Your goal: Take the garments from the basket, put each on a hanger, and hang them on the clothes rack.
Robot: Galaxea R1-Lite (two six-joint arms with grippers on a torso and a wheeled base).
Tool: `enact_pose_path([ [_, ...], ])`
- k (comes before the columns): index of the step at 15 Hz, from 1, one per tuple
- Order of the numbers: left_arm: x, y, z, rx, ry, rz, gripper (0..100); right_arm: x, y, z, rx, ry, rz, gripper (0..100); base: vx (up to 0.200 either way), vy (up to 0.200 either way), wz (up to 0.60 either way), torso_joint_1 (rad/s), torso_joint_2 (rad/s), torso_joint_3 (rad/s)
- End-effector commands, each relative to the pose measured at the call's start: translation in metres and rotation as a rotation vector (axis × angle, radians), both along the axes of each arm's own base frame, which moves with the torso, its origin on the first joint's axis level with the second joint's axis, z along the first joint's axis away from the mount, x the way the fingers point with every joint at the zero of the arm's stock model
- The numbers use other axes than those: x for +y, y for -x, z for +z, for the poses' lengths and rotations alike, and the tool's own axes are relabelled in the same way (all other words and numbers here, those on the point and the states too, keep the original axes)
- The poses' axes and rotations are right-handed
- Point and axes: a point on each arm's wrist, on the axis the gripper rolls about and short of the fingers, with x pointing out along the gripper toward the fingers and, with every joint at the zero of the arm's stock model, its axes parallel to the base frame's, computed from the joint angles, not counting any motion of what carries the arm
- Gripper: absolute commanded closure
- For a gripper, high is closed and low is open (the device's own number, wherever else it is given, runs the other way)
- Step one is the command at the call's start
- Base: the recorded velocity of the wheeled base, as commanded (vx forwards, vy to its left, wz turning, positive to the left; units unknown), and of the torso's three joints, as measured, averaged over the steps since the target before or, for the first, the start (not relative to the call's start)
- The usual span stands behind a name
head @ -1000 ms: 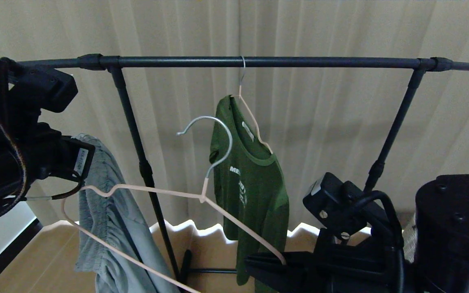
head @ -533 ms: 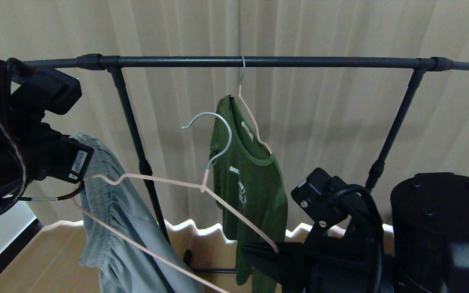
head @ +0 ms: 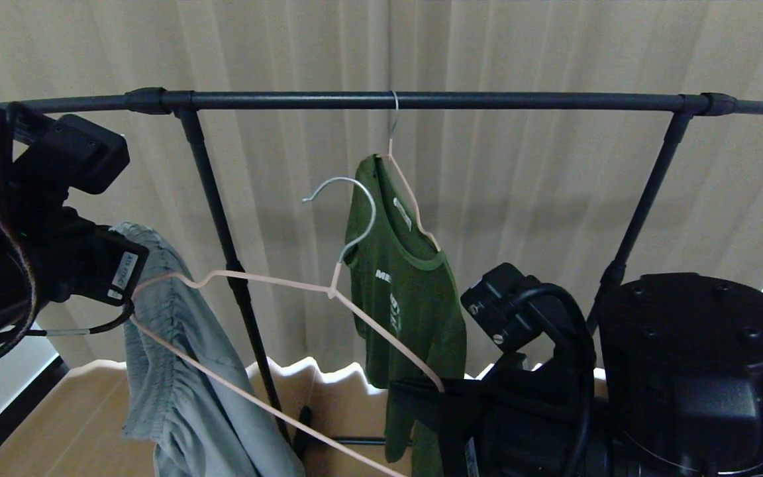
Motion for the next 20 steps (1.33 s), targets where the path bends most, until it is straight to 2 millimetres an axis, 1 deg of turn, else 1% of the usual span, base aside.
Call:
enact_pose_path([
  [1, -0.001, -0.002, -0.003, 0.013, -0.006, -0.002, 100, 0.018, 0.006, 0.006, 0.016, -0.044, 0.010, 100, 0.000, 0.000, 0.00, 0.000, 0.00, 0.000],
  [3, -0.002, -0.005, -0.005, 0.021, -0.017, 0.010, 100, 0.033, 0.013, 0.007, -0.002, -0.035, 0.000, 100, 0.000, 0.000, 0.00, 0.000, 0.00, 0.000],
  [5, -0.003, -0.009, -0.008, 0.031, -0.021, 0.013, 100, 0.037, 0.022, 0.009, 0.000, -0.025, 0.028, 100, 0.000, 0.000, 0.00, 0.000, 0.00, 0.000],
  [6, -0.004, -0.012, -0.010, 0.038, -0.026, 0.018, 100, 0.037, 0.033, 0.007, 0.021, 0.017, 0.042, 100, 0.000, 0.000, 0.00, 0.000, 0.00, 0.000],
  [8, -0.007, -0.018, -0.011, 0.026, -0.023, 0.032, 100, 0.042, 0.042, 0.010, 0.035, 0.028, -0.003, 100, 0.000, 0.000, 0.00, 0.000, 0.00, 0.000],
  [12, -0.007, -0.021, -0.012, 0.025, -0.021, 0.037, 100, 0.046, 0.047, 0.011, 0.013, 0.026, -0.053, 100, 0.000, 0.000, 0.00, 0.000, 0.00, 0.000],
  [13, -0.002, -0.024, -0.014, 0.032, -0.028, 0.063, 100, 0.045, 0.047, 0.012, -0.003, 0.028, -0.084, 100, 0.000, 0.000, 0.00, 0.000, 0.00, 0.000],
  [17, 0.007, -0.026, -0.014, 0.034, -0.031, 0.101, 100, 0.043, 0.046, 0.013, -0.034, 0.033, -0.148, 100, 0.000, 0.000, 0.00, 0.000, 0.00, 0.000],
  [20, 0.005, -0.025, -0.013, 0.024, -0.018, 0.095, 100, 0.046, 0.045, 0.011, -0.040, 0.036, -0.161, 100, 0.000, 0.000, 0.00, 0.000, 0.00, 0.000],
])
